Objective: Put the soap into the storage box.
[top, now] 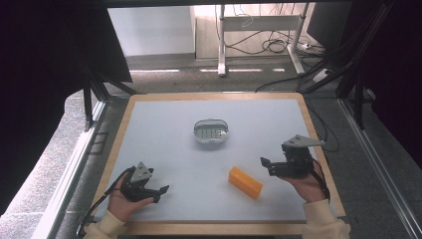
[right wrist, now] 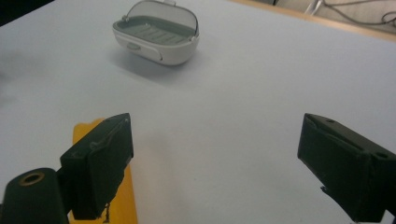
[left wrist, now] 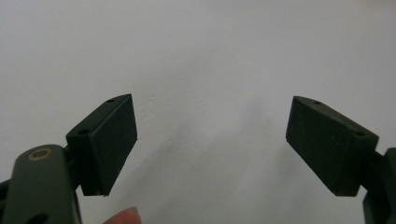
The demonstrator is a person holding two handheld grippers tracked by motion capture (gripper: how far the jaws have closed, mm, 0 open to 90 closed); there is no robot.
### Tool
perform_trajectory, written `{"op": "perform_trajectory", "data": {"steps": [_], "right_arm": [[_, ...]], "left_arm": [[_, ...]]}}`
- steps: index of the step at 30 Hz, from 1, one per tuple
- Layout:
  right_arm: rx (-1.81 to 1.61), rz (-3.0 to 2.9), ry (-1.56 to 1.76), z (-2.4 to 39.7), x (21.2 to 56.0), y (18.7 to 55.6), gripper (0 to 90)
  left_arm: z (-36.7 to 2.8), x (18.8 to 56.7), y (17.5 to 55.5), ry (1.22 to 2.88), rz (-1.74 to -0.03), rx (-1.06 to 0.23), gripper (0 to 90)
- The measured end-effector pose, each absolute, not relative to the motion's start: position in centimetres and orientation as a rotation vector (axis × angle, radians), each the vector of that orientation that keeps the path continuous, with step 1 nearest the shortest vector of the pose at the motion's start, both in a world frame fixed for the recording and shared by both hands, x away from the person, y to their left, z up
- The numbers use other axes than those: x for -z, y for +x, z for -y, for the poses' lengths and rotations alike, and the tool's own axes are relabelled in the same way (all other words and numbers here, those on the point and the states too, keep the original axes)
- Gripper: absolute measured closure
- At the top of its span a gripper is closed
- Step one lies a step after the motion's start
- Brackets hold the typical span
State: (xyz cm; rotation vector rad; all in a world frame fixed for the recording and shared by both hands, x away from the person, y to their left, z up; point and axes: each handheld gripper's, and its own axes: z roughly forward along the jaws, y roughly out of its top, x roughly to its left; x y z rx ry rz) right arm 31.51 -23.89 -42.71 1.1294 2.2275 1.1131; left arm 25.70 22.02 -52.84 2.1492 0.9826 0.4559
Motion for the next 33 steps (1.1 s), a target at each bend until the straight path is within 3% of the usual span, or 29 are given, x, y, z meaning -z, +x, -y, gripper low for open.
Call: {"op": "perform_trajectory", "data": {"steps": [33], "right_arm": [[-0.972,-2.471,0.925,19.2,41.2,30.4,24.9]], "left_arm": [[-22.4,52.5,25.6,2.135,-1.002,-0.493,16.9]]}}
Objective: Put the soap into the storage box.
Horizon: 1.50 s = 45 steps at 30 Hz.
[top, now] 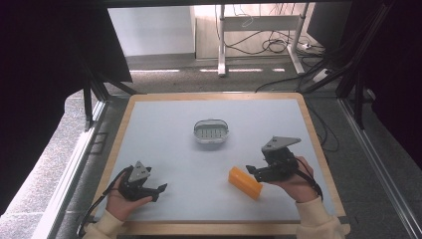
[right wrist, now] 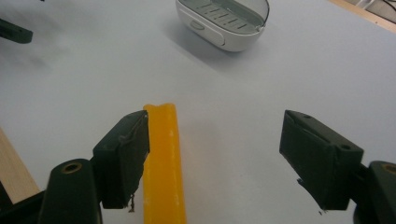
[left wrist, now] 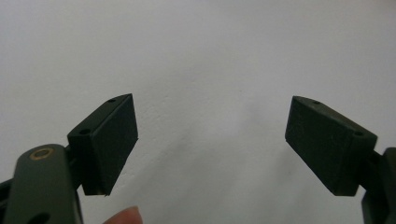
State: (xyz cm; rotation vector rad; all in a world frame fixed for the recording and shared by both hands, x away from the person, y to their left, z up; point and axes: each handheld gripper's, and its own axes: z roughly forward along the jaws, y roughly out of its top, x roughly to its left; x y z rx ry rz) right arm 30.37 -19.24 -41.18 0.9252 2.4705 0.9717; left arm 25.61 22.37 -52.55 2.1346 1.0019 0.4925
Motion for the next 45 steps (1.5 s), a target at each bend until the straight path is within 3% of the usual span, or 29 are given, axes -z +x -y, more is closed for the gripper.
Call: {"op": "perform_trajectory", "data": {"steps": [14,31,37,45], "right_arm": [[-0.888,-2.593,0.864,16.1,42.2,31.1,26.3],[-0.644,-2.743,0.914,15.0,46.3,31.6,32.4],[-0.580,-2.793,0.903,14.6,47.1,31.8,39.2],[-0.495,-2.820,0.892,14.4,48.3,31.9,55.6]], "left_arm": [[-22.5,52.5,25.6,2.153,-0.991,-0.498,17.0],[-22.6,52.5,25.5,2.140,-0.992,-0.491,17.0],[-22.6,52.5,25.6,2.143,-0.992,-0.489,16.9],[-22.6,52.5,25.6,2.145,-0.990,-0.488,16.9]]}}
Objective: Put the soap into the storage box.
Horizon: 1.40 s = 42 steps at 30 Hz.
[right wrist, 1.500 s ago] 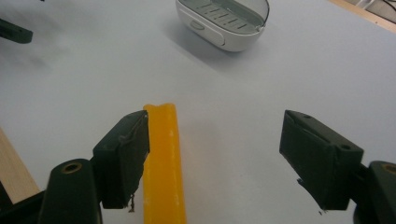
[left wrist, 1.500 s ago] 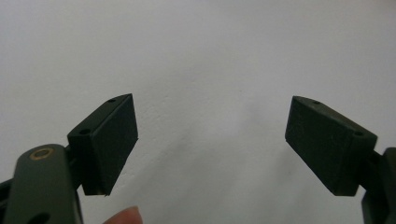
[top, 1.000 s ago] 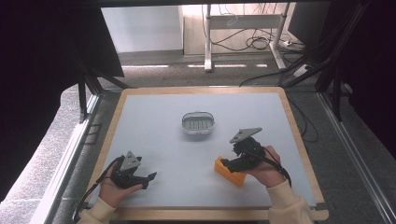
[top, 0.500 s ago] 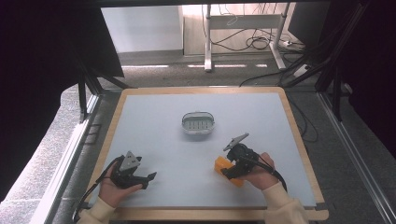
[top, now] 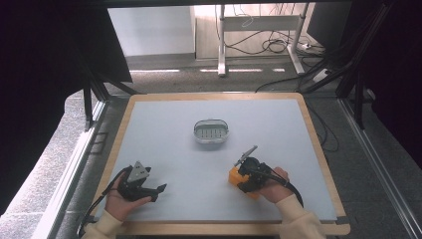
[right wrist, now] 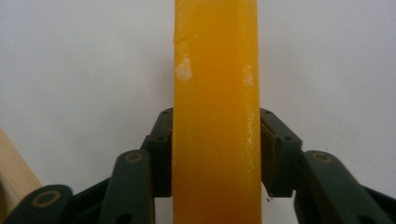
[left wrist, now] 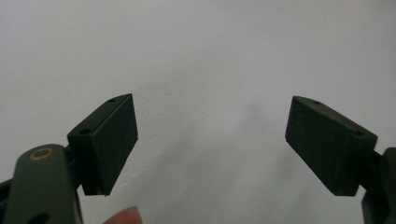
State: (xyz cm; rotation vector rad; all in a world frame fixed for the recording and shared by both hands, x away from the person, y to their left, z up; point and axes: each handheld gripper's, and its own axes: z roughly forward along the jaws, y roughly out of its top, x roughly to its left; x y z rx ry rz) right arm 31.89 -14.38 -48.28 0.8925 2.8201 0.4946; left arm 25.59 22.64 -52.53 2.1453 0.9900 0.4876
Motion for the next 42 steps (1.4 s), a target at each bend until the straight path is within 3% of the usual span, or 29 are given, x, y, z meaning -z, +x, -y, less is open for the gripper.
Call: {"op": "perform_trajectory", "data": {"steps": [4,42], "right_arm": [[-0.507,-2.837,0.882,14.4,48.2,31.9,61.0],[-0.654,-2.753,0.800,16.1,45.4,31.1,61.5]], "left_arm": [[-22.7,52.5,25.6,2.144,-0.991,-0.487,16.9],[-22.6,52.6,25.7,2.159,-0.973,-0.490,16.9]]}}
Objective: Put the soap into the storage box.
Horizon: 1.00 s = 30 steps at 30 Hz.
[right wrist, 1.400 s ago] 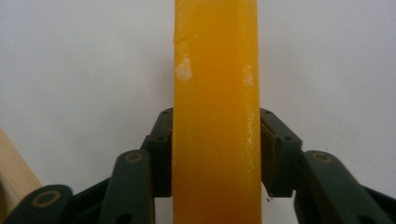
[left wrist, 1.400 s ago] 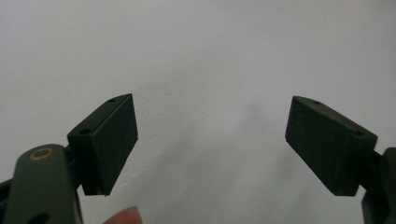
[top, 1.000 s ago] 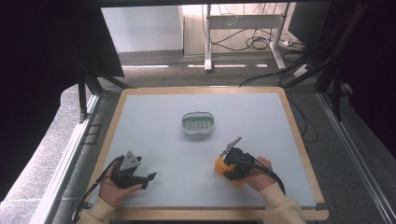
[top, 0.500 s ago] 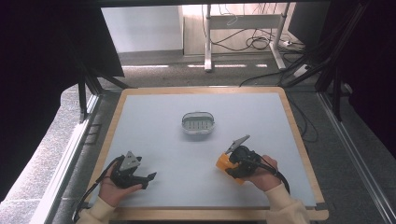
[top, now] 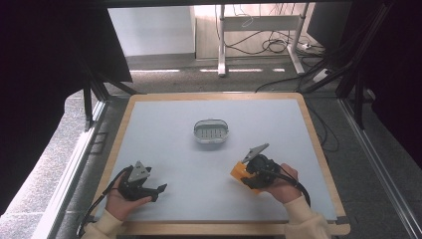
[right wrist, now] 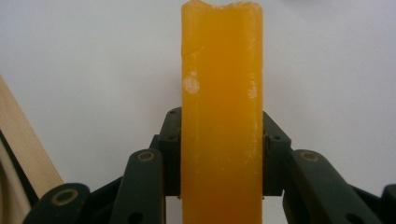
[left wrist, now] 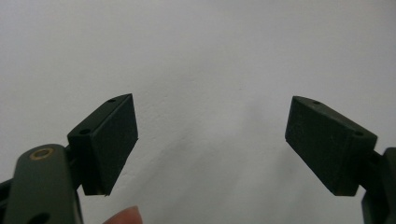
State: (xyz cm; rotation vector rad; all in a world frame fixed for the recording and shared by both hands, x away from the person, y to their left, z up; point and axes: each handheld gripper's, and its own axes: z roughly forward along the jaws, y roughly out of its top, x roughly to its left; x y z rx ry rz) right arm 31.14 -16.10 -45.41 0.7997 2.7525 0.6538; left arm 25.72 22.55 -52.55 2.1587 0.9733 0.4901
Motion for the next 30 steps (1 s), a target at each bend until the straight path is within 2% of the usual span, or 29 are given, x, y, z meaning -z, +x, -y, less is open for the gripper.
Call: {"op": "perform_trajectory", "data": {"steps": [30], "right_arm": [[-0.718,-2.752,0.729,15.9,43.0,33.1,61.6]], "left_arm": [[-22.5,52.6,25.6,2.163,-0.975,-0.483,16.9]]}}
